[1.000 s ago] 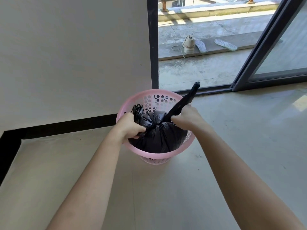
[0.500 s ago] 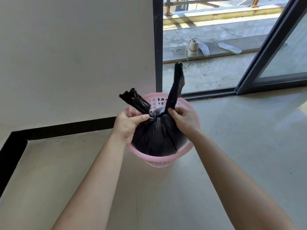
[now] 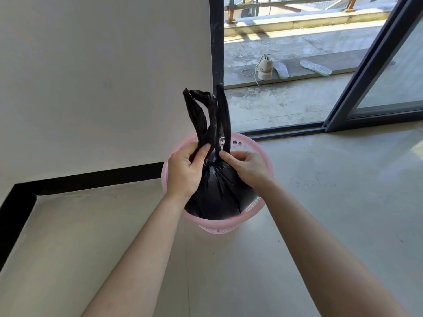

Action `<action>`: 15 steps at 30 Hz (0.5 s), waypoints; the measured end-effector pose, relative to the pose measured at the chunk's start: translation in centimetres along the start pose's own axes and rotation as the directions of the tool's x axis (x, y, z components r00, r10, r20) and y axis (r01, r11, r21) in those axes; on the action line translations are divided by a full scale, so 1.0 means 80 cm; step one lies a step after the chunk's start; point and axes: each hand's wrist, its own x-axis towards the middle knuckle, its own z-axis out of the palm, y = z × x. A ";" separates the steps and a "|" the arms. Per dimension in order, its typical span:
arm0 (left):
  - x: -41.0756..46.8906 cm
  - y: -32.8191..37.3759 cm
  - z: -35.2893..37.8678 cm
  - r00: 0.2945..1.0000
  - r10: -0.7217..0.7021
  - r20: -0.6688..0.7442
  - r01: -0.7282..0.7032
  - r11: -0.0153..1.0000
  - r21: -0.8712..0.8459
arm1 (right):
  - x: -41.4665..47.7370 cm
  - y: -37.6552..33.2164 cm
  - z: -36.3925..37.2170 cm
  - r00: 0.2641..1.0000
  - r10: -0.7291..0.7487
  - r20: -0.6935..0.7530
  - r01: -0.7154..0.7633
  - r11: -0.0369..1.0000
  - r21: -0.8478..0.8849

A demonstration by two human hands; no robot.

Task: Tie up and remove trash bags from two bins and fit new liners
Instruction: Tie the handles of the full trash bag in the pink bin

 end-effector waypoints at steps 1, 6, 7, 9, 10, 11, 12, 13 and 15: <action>0.002 0.006 0.003 0.995 -0.098 0.029 0.102 0.973 -0.206 | 0.000 0.002 0.001 1.000 0.010 0.001 -0.010 0.998 -0.061; 0.006 0.007 0.001 0.904 -0.409 0.122 0.398 0.707 -0.585 | -0.001 0.015 -0.001 0.994 -0.053 -0.090 0.017 0.933 -0.358; 0.007 0.004 -0.002 0.874 -0.463 0.145 0.451 0.666 -0.594 | -0.002 0.015 -0.001 0.989 -0.076 -0.124 0.027 0.932 -0.360; 0.009 -0.003 -0.007 0.808 -0.545 0.224 0.545 0.548 -0.635 | -0.002 0.012 0.002 0.975 -0.132 -0.179 0.062 0.934 -0.352; 0.009 -0.005 -0.009 0.792 -0.554 0.256 0.568 0.517 -0.641 | -0.002 0.010 0.003 0.969 -0.156 -0.190 0.085 0.939 -0.335; 0.009 -0.006 -0.012 0.787 -0.552 0.275 0.583 0.521 -0.623 | -0.002 0.008 0.004 0.966 -0.177 -0.191 0.109 0.942 -0.319; 0.008 -0.009 -0.012 0.789 -0.546 0.283 0.593 0.555 -0.583 | -0.003 0.005 0.005 0.962 -0.201 -0.186 0.137 0.940 -0.312; 0.006 -0.011 -0.012 0.792 -0.542 0.280 0.597 0.594 -0.540 | -0.004 0.003 0.006 0.956 -0.231 -0.178 0.167 0.934 -0.316; 0.004 -0.012 -0.012 0.796 -0.556 0.238 0.594 0.648 -0.477 | -0.005 0.000 0.009 0.945 -0.287 -0.157 0.225 0.919 -0.323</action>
